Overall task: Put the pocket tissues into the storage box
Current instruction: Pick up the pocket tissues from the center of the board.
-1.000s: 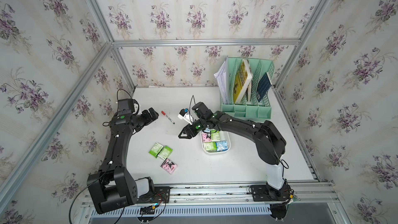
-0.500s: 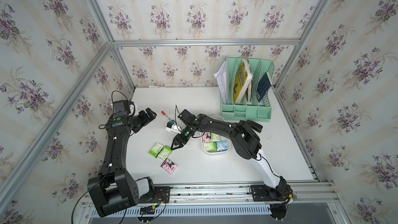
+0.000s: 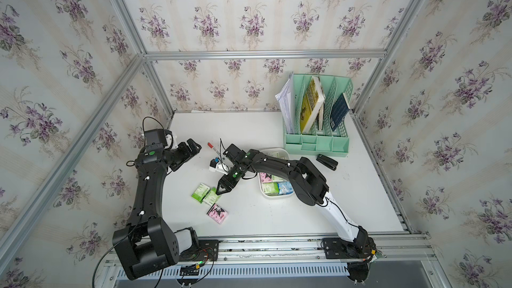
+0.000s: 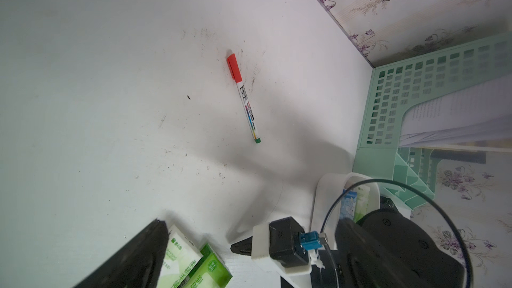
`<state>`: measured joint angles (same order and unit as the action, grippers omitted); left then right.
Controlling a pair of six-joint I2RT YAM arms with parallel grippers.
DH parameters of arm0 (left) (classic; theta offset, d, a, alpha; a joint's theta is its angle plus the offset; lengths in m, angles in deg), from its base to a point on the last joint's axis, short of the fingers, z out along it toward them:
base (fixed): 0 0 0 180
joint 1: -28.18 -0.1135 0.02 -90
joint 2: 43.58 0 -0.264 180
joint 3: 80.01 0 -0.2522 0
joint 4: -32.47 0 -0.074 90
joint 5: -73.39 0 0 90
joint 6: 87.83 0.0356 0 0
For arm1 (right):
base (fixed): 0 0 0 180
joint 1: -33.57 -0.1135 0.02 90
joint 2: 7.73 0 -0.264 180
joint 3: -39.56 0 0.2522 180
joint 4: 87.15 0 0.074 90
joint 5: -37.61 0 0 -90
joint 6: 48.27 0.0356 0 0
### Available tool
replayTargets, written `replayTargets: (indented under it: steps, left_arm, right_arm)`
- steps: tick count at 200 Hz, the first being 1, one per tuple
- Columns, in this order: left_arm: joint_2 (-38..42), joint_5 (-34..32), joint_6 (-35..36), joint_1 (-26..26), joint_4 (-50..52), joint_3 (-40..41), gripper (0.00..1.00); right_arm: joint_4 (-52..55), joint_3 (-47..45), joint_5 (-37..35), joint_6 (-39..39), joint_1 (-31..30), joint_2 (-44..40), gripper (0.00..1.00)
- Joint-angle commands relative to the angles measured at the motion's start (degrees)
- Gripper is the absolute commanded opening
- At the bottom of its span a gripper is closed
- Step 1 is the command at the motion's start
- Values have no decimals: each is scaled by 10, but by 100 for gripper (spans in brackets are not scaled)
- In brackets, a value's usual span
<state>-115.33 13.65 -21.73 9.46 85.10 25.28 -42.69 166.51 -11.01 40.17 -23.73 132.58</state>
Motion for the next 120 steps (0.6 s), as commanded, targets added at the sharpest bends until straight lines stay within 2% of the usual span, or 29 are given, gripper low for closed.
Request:
replayTargets:
  steps: [1,48,64,71,94,120]
  left_arm:
    - [4,5,11,-2,8,-2,99]
    - [11,2,20,-7,15,0,99]
    - [12,1,22,-8,16,0,99]
    - [13,3,22,-9,17,0,99]
    - [16,2,26,-13,18,4,99]
    - [18,3,27,-16,19,7,99]
  right_arm:
    - [7,8,-14,-7,-7,8,61]
    - [17,23,-39,-10,-18,21,59]
    - [21,29,-51,-10,-21,26,55]
    - [24,32,-57,-9,-23,29,50]
    - [27,37,-80,-5,-25,36,24]
    - [25,36,-102,0,-24,36,6]
